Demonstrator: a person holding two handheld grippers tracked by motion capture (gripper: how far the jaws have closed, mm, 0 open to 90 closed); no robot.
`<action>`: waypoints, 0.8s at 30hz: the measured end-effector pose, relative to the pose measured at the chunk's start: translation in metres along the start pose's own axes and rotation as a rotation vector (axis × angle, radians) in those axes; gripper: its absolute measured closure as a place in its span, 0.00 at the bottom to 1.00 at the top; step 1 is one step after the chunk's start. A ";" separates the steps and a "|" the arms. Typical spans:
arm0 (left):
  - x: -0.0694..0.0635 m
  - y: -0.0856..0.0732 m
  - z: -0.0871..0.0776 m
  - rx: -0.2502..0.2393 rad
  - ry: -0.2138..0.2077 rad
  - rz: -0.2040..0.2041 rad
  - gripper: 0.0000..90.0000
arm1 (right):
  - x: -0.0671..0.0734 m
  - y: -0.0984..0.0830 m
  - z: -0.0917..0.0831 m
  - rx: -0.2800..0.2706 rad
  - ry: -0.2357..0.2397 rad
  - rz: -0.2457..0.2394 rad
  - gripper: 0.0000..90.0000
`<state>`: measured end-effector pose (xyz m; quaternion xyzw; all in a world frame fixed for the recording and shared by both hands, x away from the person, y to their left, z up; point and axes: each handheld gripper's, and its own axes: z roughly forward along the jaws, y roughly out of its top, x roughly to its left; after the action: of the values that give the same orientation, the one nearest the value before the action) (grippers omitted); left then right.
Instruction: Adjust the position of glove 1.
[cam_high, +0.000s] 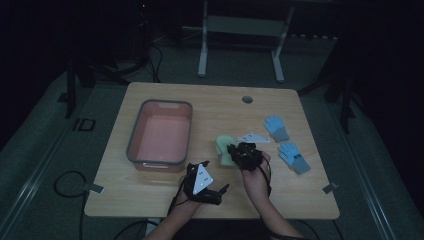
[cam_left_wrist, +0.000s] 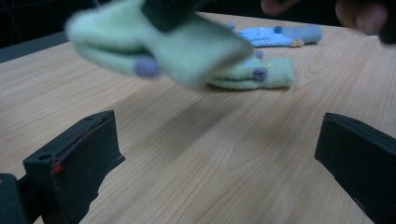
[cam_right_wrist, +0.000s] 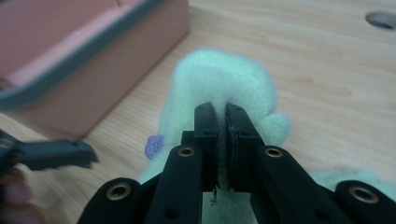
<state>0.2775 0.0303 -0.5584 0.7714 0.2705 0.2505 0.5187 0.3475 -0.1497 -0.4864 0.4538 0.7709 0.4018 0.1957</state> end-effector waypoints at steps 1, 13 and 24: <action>0.000 0.000 0.000 -0.001 0.002 0.001 0.00 | 0.000 -0.004 0.002 0.009 -0.004 0.011 0.94; 0.000 0.000 0.000 -0.005 -0.008 0.002 0.00 | -0.002 -0.028 0.023 0.065 -0.064 0.056 0.94; 0.000 0.000 0.000 -0.003 -0.010 0.000 0.00 | -0.006 -0.044 0.044 0.115 -0.038 0.058 0.88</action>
<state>0.2775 0.0306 -0.5586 0.7719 0.2673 0.2469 0.5213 0.3567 -0.1471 -0.5483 0.4940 0.7754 0.3538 0.1721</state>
